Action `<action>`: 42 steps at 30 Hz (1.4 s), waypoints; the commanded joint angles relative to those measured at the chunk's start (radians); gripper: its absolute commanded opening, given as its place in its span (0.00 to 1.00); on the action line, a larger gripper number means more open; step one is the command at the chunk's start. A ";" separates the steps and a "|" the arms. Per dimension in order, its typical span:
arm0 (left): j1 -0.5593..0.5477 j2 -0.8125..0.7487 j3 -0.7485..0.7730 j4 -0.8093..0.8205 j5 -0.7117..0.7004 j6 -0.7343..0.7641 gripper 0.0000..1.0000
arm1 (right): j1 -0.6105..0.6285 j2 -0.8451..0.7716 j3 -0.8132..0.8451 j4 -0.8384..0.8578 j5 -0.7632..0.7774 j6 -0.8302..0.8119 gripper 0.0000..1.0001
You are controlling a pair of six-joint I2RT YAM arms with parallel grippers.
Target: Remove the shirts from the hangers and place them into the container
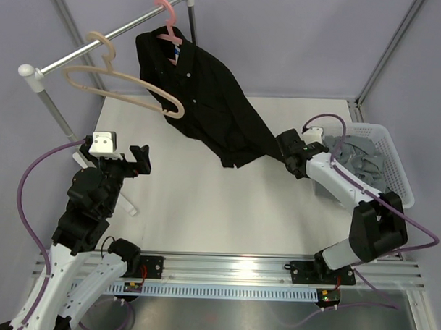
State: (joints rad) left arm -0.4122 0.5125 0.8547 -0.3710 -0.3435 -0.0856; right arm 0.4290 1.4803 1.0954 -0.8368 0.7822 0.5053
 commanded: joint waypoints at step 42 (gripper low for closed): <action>0.003 -0.009 -0.013 0.047 0.006 0.009 0.99 | 0.001 0.788 0.445 -0.805 0.617 0.746 1.00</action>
State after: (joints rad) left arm -0.4118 0.5121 0.8543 -0.3710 -0.3435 -0.0856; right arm 0.4461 2.2684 1.5127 -1.3354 1.3193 1.1481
